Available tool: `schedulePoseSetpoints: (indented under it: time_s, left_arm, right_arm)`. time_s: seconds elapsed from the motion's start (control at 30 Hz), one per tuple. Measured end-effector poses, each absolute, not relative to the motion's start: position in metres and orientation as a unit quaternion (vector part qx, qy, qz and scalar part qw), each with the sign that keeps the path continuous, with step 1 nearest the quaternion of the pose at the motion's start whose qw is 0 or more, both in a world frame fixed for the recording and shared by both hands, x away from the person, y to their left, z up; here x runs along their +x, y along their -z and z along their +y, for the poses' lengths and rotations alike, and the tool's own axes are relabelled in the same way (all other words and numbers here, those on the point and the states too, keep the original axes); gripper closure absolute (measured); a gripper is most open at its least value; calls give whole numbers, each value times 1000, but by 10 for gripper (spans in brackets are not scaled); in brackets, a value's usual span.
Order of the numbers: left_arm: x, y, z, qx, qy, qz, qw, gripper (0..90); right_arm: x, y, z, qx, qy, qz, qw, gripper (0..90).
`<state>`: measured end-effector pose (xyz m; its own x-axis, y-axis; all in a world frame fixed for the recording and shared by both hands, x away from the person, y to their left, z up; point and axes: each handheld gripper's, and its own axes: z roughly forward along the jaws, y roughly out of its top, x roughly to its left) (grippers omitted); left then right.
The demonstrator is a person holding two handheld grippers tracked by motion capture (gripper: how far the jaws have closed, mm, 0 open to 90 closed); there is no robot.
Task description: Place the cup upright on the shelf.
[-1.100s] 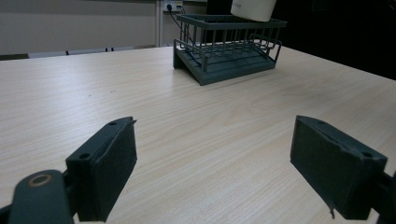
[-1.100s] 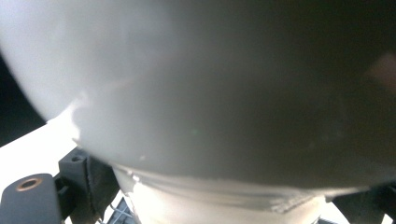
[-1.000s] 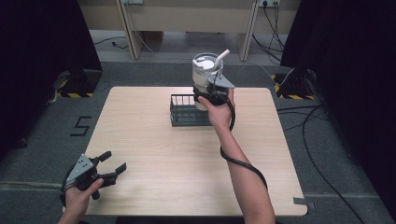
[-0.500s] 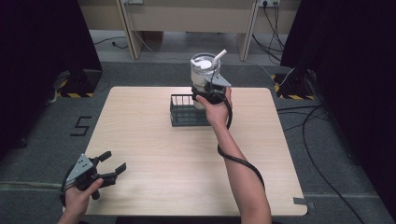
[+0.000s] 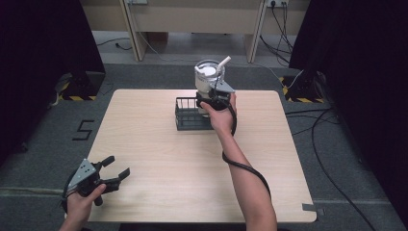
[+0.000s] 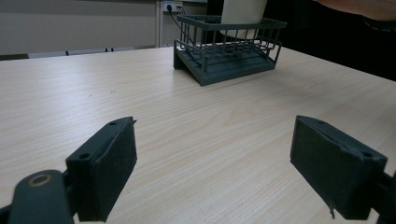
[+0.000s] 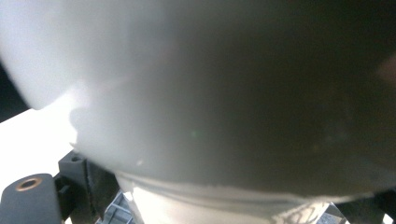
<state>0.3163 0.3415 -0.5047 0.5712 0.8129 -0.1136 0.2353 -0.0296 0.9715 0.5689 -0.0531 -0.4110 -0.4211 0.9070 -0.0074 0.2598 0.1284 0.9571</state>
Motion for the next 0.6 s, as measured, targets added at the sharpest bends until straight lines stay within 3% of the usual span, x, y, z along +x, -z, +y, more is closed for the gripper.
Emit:
schedulePoseSetpoints:
  time_s: [0.6]
  left_arm:
    - [316, 505, 342, 673, -251, 389, 577, 141]
  right_arm:
    - [570, 426, -48, 433, -494, 685, 315, 112]
